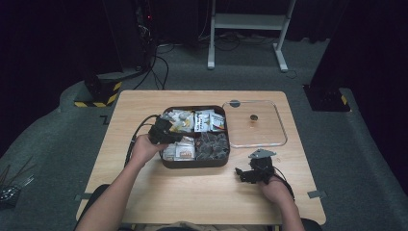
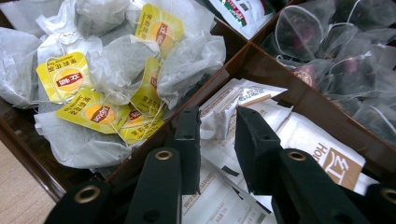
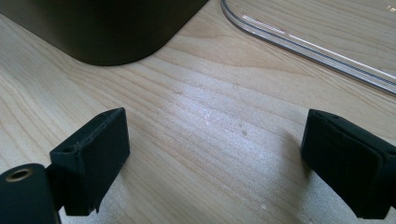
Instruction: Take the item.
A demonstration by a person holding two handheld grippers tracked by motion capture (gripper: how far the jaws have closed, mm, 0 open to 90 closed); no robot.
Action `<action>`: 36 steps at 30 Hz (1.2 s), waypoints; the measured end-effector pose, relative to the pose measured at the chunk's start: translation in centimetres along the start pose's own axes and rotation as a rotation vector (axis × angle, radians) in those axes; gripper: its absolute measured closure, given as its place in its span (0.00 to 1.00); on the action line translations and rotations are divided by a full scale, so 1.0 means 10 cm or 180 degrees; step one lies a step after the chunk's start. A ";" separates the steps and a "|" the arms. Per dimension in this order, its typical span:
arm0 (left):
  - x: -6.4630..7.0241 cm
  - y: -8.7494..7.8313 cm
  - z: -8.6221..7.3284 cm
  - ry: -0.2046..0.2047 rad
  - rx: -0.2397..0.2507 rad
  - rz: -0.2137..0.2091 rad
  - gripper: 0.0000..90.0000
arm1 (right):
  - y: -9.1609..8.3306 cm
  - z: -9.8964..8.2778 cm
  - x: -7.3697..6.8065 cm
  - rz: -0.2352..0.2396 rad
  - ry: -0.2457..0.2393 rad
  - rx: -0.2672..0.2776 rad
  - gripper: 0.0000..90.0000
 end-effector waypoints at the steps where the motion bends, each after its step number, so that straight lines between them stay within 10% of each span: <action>1: 0.00 0.01 0.00 0.0008 -0.0012 0.0001 0.81 | 0.00 0.00 0.00 0.0003 -0.0003 -0.0002 0.09; 36: -0.02 -0.11 0.04 -0.0058 0.0081 -0.0051 0.96 | -0.02 -0.01 -0.01 0.0003 -0.0002 -0.0001 0.09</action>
Point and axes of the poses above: each handheld gripper's, and its own axes: y roughly forward along the jaws, z roughly out of its top, x roughly to its right, the point moved 5 cm from there along y, roughly forward along the jaws, and after that the axes turned 11 degrees about x, right-handed, at the moved point
